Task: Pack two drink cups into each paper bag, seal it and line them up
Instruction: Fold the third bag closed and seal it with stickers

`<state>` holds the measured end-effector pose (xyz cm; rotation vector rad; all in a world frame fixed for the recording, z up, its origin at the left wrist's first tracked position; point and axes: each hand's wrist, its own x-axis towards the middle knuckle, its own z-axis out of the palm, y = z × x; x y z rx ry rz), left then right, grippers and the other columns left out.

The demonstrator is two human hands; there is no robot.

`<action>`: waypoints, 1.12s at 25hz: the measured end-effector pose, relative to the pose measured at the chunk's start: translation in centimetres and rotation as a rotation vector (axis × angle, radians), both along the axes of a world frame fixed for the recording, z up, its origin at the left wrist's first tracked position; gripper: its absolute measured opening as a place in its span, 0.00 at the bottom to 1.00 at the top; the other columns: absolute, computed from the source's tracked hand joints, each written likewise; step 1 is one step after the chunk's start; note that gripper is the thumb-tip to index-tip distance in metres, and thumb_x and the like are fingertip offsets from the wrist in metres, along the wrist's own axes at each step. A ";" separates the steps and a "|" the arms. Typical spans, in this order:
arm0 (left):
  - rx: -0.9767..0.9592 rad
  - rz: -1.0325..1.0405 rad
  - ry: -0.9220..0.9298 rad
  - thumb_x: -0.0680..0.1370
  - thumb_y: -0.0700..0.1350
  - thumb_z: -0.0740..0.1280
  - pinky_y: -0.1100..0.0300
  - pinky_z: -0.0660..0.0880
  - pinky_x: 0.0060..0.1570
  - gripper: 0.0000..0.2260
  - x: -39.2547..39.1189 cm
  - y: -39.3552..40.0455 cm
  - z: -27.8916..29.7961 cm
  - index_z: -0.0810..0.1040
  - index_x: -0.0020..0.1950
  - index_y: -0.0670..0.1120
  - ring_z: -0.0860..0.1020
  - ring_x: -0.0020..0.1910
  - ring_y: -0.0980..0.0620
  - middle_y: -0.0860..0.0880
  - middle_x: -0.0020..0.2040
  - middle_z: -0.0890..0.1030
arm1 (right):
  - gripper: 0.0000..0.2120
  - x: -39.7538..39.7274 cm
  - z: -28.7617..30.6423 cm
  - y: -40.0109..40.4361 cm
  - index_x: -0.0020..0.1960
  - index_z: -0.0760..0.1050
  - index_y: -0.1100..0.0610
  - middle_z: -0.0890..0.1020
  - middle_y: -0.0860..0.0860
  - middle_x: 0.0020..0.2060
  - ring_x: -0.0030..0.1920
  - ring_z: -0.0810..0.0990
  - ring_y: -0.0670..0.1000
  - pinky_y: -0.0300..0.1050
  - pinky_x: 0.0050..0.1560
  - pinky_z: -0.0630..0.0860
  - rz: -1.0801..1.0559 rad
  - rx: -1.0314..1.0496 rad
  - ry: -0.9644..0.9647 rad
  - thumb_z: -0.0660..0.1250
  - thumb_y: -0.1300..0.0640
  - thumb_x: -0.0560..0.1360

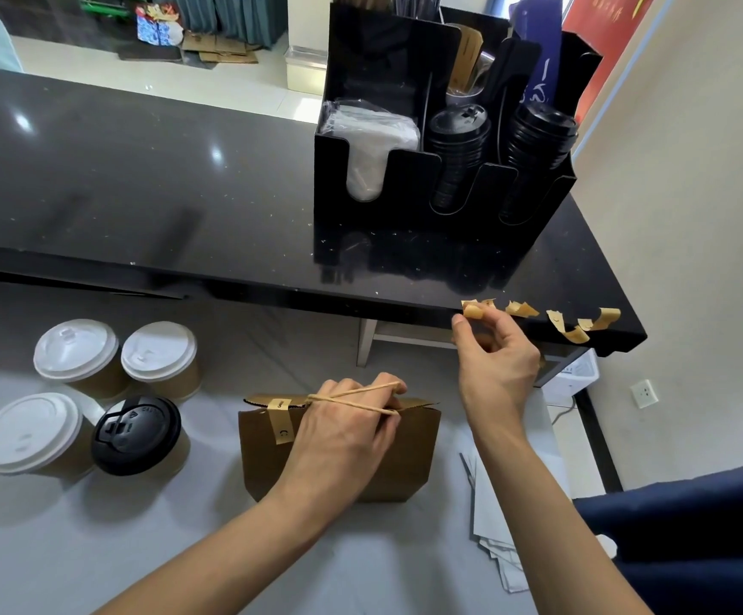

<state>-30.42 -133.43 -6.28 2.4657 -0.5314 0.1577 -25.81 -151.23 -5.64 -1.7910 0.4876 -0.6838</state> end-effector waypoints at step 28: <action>0.058 -0.068 -0.105 0.78 0.43 0.71 0.51 0.73 0.45 0.03 -0.1 -0.7 0.0 0.81 0.51 0.49 0.77 0.42 0.47 0.50 0.45 0.82 | 0.05 -9.1 2.2 2.1 0.52 0.81 0.50 0.88 0.48 0.40 0.44 0.87 0.47 0.38 0.42 0.80 0.131 0.399 0.282 0.72 0.60 0.78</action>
